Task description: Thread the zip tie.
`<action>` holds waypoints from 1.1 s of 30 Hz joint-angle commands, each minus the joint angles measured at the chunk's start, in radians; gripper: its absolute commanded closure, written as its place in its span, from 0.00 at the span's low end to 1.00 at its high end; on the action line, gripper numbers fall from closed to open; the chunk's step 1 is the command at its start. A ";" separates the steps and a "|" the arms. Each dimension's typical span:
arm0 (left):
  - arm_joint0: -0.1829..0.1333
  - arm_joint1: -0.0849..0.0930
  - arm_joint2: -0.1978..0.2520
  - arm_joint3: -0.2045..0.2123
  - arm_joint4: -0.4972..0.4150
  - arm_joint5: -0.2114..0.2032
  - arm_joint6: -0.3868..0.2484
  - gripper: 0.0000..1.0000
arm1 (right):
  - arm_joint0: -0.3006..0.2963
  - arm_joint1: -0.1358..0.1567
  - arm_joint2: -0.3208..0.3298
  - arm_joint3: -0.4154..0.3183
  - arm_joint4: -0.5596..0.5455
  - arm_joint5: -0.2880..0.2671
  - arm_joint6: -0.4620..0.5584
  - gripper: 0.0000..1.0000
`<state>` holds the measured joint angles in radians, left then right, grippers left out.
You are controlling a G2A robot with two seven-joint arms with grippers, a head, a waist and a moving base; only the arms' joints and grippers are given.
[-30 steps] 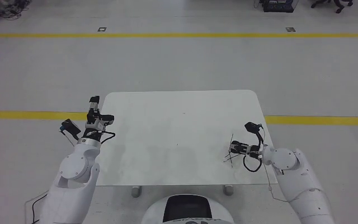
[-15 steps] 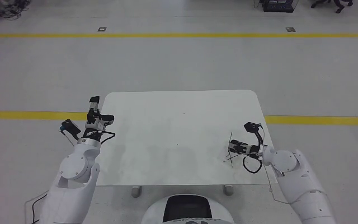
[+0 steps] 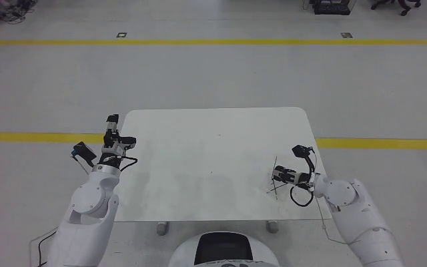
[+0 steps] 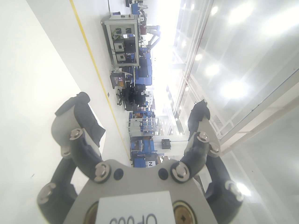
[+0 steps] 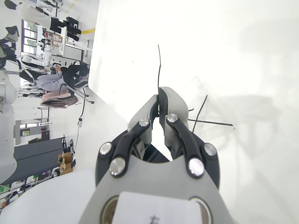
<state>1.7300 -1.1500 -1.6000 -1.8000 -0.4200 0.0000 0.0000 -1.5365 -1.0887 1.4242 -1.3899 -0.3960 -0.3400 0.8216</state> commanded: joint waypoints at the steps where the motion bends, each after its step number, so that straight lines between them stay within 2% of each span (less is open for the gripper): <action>1: 0.000 0.000 0.000 0.000 0.000 0.000 0.000 0.00 | -0.001 0.004 -0.005 -0.003 0.015 0.000 0.001 1.00; 10: 0.000 0.000 0.000 0.000 0.000 0.000 0.000 0.00 | 0.015 0.025 -0.040 -0.005 0.127 0.000 0.044 1.00; 15: 0.000 0.000 0.000 0.000 0.000 0.000 0.000 0.00 | 0.045 0.038 -0.063 0.047 0.159 0.000 0.077 1.00; 22: 0.000 0.000 0.000 0.000 0.000 0.000 0.000 0.00 | 0.150 0.036 -0.136 0.213 0.084 0.000 0.090 1.00; 25: 0.000 0.000 0.000 0.000 0.000 0.000 0.000 0.00 | 0.179 0.033 -0.161 0.250 0.043 0.001 0.064 1.00; 28: 0.000 0.000 0.000 0.000 0.000 0.000 0.000 0.00 | 0.188 0.032 -0.172 0.257 0.032 0.000 0.036 1.00; 33: 0.000 0.000 0.000 0.000 0.000 0.000 0.000 0.00 | 0.155 0.042 -0.176 0.193 -0.025 0.000 -0.046 1.00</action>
<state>1.7300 -1.1500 -1.6000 -1.8000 -0.4200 0.0000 0.0000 -1.3741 -1.0491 1.2468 -1.1848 -0.4128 -0.3400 0.7884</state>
